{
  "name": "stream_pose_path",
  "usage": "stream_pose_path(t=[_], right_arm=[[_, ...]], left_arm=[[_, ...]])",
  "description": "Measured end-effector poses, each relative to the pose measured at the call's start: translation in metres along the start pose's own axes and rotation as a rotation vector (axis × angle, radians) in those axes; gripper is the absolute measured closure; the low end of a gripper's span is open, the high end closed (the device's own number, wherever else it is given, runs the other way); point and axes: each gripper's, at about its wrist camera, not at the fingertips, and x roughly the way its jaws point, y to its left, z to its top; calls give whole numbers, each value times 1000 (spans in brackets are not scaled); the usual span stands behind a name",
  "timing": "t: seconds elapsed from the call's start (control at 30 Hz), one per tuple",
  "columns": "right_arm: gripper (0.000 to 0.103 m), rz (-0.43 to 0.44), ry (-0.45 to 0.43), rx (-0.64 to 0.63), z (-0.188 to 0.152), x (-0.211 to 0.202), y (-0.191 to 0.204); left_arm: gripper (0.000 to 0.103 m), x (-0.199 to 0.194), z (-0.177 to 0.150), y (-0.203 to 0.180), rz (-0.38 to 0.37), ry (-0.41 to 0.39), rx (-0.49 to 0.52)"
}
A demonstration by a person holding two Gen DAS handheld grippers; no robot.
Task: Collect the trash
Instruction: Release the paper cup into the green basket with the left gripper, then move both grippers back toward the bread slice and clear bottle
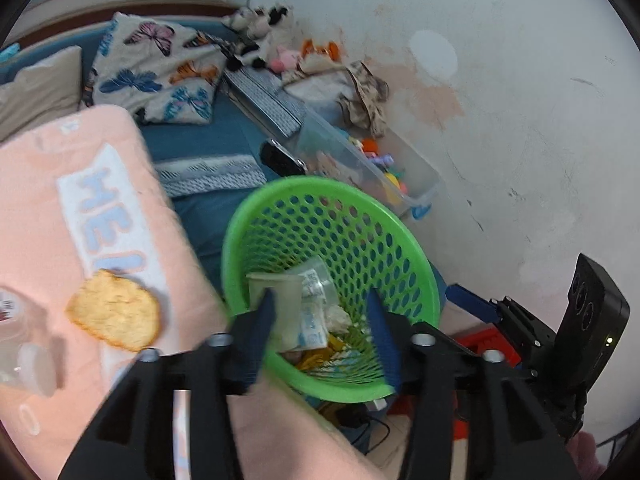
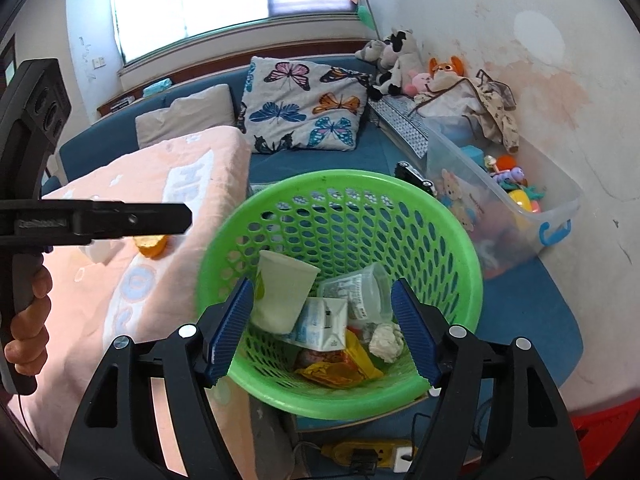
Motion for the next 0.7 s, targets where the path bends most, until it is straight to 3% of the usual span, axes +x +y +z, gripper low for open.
stream_pose_path(t=[0.27,0.7], right_arm=[[31,66,-14,-41,8,0,33],[30,223,-12,-138,30,15,108]], left_arm=[[52,-60,-3,42,156,-75,-84],[46,-143,-20,122,314,-178,-257]])
